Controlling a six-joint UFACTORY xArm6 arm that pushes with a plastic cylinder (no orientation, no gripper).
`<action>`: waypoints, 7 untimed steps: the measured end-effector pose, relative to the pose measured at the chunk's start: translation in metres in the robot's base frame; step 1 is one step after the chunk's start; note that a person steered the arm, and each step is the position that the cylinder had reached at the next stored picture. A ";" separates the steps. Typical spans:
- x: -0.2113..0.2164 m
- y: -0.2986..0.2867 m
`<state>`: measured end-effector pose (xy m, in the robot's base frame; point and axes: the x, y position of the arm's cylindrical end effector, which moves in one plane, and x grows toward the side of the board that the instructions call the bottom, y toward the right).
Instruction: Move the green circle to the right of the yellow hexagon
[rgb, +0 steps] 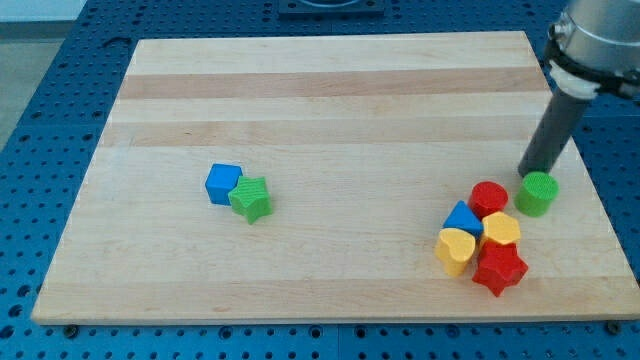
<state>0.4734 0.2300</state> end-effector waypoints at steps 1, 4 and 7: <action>0.028 0.000; 0.034 0.056; 0.067 0.023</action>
<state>0.5402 0.2530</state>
